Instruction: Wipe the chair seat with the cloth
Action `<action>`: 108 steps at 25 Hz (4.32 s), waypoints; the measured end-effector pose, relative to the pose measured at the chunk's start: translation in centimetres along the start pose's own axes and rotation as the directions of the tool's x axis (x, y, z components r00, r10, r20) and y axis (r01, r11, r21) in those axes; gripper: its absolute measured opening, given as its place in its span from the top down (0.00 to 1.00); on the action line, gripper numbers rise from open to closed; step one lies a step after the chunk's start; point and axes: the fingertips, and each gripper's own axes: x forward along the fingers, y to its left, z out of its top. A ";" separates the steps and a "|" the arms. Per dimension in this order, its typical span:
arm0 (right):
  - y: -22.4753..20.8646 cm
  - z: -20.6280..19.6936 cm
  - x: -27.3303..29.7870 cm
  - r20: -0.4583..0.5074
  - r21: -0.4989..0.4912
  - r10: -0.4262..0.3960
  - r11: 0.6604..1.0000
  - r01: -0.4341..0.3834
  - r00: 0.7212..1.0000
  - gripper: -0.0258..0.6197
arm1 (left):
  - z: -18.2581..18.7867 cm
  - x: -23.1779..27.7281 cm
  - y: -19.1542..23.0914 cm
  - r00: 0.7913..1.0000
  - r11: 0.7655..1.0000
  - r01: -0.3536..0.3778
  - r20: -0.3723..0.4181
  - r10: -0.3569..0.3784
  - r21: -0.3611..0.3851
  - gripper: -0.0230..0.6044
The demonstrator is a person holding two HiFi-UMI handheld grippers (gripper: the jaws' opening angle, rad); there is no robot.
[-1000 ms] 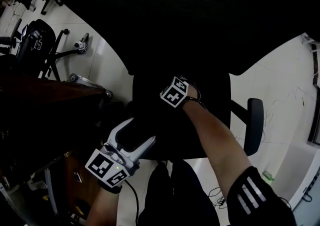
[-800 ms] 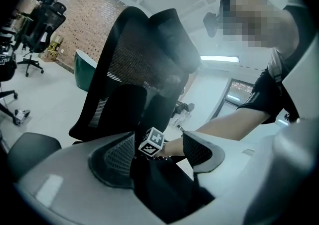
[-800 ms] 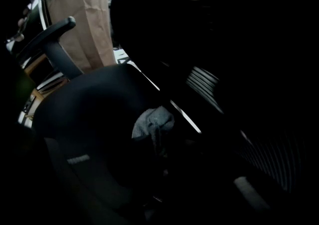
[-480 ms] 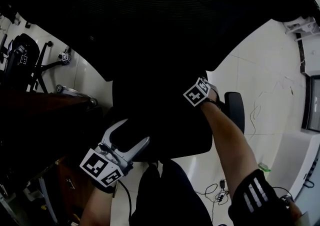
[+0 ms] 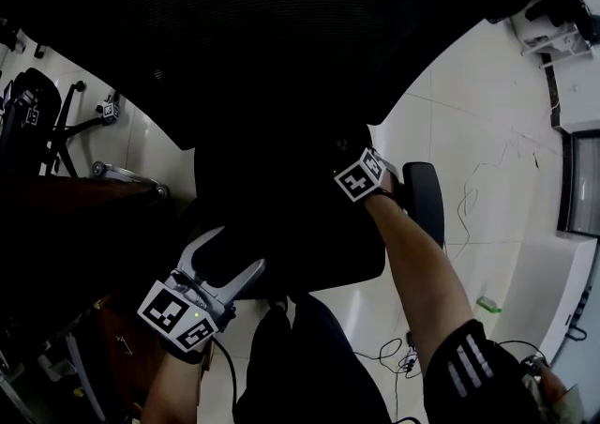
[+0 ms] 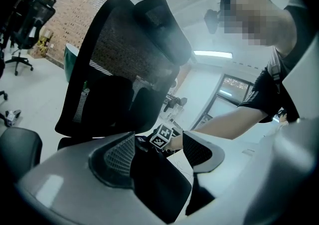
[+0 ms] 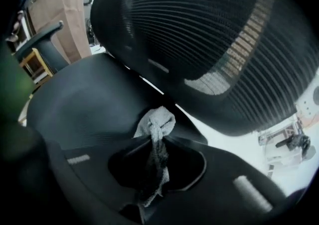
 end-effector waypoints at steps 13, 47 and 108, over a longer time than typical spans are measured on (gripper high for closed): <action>7.9 -7.4 -4.1 0.027 0.074 0.069 0.995 -0.071 0.997 0.88 | -1.3 -1.6 -2.4 0.999 0.999 0.030 -0.019 -0.030 -0.011 0.44; 17.6 7.7 -6.7 0.298 0.043 0.308 0.941 -0.335 0.904 0.88 | -0.5 -8.2 2.2 0.996 0.997 -0.081 0.046 0.082 -0.019 0.44; 47.0 0.8 -8.6 0.104 -0.234 0.601 0.789 -0.568 0.792 0.88 | -6.2 -13.7 3.4 0.984 0.984 -0.176 -0.002 0.176 -0.028 0.44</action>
